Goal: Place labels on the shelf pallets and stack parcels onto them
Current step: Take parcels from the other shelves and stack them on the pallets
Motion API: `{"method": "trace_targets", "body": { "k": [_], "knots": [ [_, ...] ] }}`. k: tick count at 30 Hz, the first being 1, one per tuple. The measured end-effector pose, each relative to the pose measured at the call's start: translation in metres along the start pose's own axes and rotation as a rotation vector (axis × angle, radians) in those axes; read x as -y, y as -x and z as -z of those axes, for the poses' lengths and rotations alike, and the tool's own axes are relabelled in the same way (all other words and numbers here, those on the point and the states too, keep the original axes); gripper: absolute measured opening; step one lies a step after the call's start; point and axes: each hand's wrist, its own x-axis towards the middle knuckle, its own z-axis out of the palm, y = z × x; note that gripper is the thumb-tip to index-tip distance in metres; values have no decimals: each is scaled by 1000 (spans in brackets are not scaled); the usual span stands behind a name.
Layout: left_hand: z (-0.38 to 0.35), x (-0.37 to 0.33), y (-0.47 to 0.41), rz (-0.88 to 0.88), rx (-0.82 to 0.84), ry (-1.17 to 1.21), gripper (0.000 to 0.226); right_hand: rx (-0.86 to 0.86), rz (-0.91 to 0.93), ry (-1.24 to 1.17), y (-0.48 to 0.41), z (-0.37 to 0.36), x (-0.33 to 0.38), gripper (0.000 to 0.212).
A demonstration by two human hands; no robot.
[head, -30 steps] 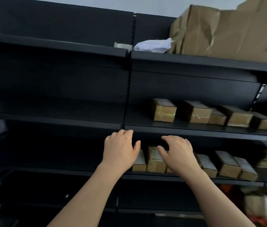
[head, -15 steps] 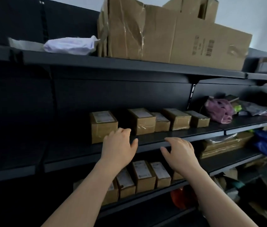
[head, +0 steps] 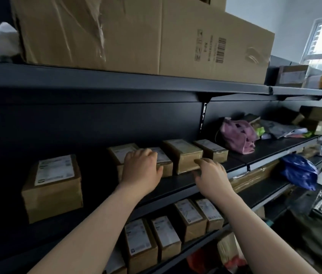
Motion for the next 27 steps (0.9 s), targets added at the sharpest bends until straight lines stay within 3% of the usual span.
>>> {"method": "trace_targets", "body": {
  "k": [4,12,17,20,22,25,27],
  "knots": [
    [-30,-18,-31,32,-9,-97,51,18,108,16,-48,-11,-31,47],
    [-75,-47,-59,150,136,-281,53,123,356,43,-118,-45,-64,50],
    [-80,-67,-37,201,-44,-126,50,48,482,-28,-121,-53,-77,46],
    [-81,-80,-19,238,-153,-8,60,-139,567,-201,-114,-53,-78,29],
    [-81,-86,-9,270,-234,83,54,-261,635,-339,-103,-53,-76,14],
    [-80,-96,0,383,-331,243,28,-144,669,-408,-82,-57,-69,20],
    [-83,-100,3,575,-293,278,41,-16,647,-468,-75,-61,-69,26]
  ]
}}
